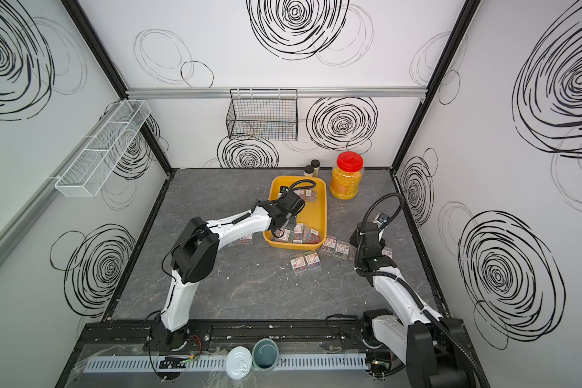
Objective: Take the paper clips out of the storage box
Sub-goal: Pick up the boxed paper clips from the storage box.
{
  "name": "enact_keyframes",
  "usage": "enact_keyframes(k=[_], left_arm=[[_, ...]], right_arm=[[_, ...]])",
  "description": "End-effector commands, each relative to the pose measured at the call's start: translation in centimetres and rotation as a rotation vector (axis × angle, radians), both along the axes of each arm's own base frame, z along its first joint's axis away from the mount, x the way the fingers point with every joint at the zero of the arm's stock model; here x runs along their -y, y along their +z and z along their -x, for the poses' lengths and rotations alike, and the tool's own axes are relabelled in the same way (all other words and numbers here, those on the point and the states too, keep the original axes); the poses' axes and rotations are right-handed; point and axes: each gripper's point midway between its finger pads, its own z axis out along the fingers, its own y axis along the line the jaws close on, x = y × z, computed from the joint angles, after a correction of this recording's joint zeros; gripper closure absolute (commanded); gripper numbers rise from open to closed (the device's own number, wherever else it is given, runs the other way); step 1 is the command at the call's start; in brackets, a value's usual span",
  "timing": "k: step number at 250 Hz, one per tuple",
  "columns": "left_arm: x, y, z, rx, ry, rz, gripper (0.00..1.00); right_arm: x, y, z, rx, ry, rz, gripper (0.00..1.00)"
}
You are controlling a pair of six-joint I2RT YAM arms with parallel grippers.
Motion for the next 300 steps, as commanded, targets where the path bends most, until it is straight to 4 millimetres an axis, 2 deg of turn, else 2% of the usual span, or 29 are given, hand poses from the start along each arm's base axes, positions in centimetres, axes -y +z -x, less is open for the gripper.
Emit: enact_keyframes(k=[1, 48, 78, 153, 198, 221, 300], left_arm=[[0.5, -0.4, -1.2, -0.029, -0.022, 0.046, 0.17], [1.5, -1.9, -2.0, -0.069, -0.071, 0.118, 0.05], [1.1, -3.1, -2.8, -0.093, -0.06, 0.139, 0.01], [0.4, -5.3, -3.7, -0.143, -0.059, 0.14, 0.01], [-0.5, -4.9, -4.4, -0.099, -0.027, 0.047, 0.01], [-1.5, -5.2, -4.9, -0.093, 0.001, 0.023, 0.01], [-1.3, -6.7, -5.2, -0.118, -0.011, 0.012, 0.01]], right_arm=[[-0.5, -0.5, -0.8, 0.024, 0.032, -0.046, 0.39], [-0.7, -0.8, -1.1, 0.026, 0.043, -0.052, 0.38], [-1.1, -0.8, -1.2, 0.027, 0.058, -0.052, 0.37], [-1.7, 0.0, -0.9, 0.048, 0.077, -0.027, 0.34], [-1.8, 0.0, -0.9, 0.056, 0.086, -0.029, 0.33], [-1.9, -0.1, -1.0, 0.054, 0.088, -0.028, 0.33], [-2.1, -0.1, -1.2, 0.052, 0.095, -0.017, 0.33]])
